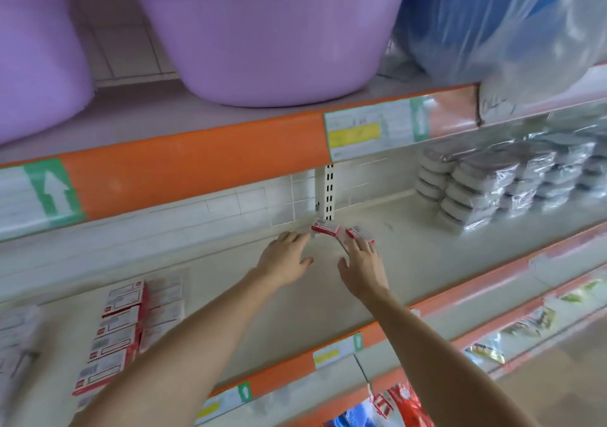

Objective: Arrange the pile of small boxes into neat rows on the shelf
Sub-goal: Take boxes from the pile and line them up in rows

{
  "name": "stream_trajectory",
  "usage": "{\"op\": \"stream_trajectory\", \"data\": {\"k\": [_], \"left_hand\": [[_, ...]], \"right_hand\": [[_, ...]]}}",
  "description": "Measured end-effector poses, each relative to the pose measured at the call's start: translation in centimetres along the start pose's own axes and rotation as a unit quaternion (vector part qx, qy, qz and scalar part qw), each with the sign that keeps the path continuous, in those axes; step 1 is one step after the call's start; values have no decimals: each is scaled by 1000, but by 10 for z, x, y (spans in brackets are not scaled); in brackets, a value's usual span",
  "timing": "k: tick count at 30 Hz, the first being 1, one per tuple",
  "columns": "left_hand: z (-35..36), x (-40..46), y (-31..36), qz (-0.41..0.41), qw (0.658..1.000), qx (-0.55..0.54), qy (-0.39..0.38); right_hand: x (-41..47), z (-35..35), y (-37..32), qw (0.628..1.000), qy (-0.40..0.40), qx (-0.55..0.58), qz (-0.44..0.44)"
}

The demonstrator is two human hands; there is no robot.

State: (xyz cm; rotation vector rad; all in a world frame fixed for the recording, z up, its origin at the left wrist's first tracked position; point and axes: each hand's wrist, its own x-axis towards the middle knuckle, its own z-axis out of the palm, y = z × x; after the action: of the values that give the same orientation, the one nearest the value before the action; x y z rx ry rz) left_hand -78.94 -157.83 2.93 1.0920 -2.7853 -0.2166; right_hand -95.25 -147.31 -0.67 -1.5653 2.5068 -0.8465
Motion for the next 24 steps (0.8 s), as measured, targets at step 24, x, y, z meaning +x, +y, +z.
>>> {"op": "stream_trajectory", "data": {"k": [24], "left_hand": [[52, 59, 45, -107, 992, 48, 38]], "right_hand": [[56, 10, 59, 997, -8, 33, -63]]}}
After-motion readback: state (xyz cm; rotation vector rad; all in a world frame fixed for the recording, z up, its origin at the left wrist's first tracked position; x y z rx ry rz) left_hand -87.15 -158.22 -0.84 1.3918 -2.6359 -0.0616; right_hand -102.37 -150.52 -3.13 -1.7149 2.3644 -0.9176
